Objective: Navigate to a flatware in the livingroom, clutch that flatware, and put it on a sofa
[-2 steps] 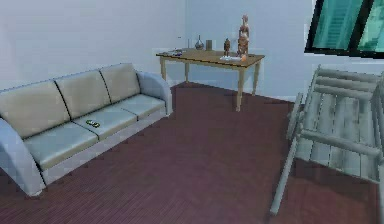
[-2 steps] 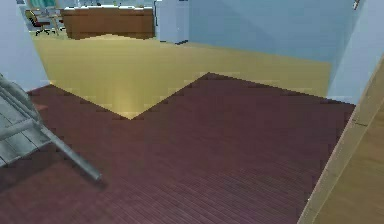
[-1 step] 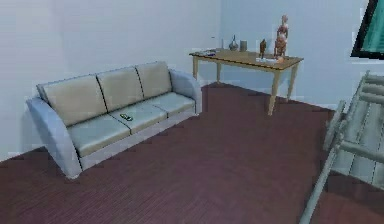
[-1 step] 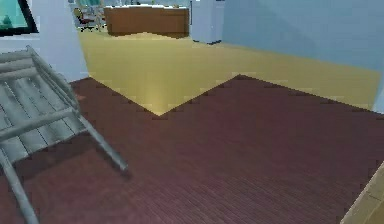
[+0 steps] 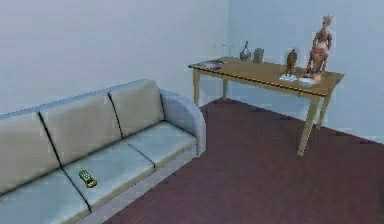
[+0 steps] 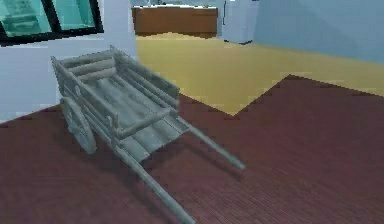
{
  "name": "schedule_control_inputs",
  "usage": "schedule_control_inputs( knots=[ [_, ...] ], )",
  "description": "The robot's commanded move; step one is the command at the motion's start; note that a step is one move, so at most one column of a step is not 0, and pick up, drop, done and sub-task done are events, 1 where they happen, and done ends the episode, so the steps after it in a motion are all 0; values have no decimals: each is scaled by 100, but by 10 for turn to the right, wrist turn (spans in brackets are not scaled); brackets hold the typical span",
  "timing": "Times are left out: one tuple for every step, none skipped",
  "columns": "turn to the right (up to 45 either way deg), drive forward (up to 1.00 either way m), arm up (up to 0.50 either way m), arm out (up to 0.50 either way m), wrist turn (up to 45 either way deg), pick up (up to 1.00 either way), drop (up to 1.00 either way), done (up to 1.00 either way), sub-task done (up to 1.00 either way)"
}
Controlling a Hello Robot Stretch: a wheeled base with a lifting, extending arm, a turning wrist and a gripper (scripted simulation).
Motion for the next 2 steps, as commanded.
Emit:
schedule_control_inputs(
  knots=[
    [-390, 0, 0, 0, 0, 0, 0, 0, 0],
    [0, 5, 0, 0, 0, 0, 0, 0, 0]
  ],
)
